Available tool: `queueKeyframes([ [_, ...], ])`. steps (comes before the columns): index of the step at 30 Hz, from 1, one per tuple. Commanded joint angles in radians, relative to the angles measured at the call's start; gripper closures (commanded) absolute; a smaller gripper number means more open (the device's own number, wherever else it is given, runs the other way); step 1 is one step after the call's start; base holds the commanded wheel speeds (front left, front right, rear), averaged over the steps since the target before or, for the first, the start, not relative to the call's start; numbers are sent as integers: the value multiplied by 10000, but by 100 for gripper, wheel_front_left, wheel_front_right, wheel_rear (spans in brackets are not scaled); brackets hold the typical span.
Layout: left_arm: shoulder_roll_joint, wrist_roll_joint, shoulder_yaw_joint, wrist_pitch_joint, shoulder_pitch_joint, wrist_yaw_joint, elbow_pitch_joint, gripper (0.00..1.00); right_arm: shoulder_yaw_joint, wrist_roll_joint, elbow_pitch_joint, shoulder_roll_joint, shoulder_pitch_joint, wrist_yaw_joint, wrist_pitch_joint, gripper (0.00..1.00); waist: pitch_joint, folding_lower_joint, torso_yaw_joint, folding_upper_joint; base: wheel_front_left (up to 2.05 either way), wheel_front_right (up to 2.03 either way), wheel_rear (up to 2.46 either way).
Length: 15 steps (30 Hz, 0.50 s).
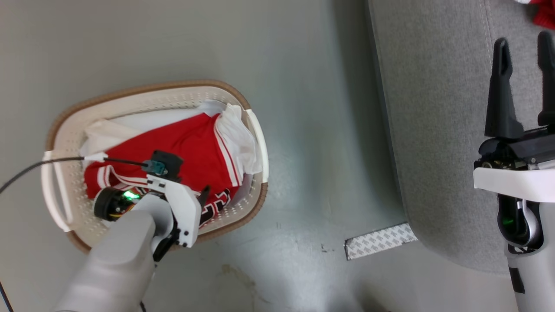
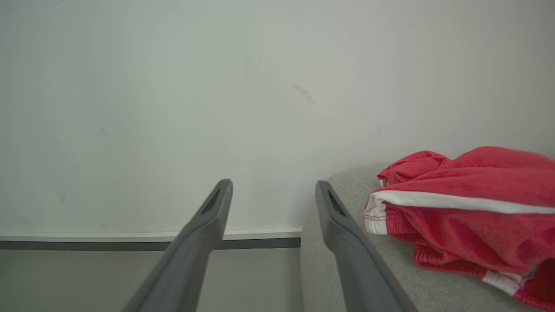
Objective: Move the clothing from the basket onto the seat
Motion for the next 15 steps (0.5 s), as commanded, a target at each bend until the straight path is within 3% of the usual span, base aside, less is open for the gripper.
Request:
queueKeyframes([
  [1, 184, -197, -304, 189, -152, 24, 111, 0, -50, -43, -89, 3, -167, -22, 6, 0, 274, -1, -210, 0, 0, 0, 0],
  [15, 1094, -1018, -2721, 1011, -873, 23, 374, 0, 48, -86, -137, 182, -411, -22, 6, 0, 1203, -1, -862, 0, 0, 0, 0],
])
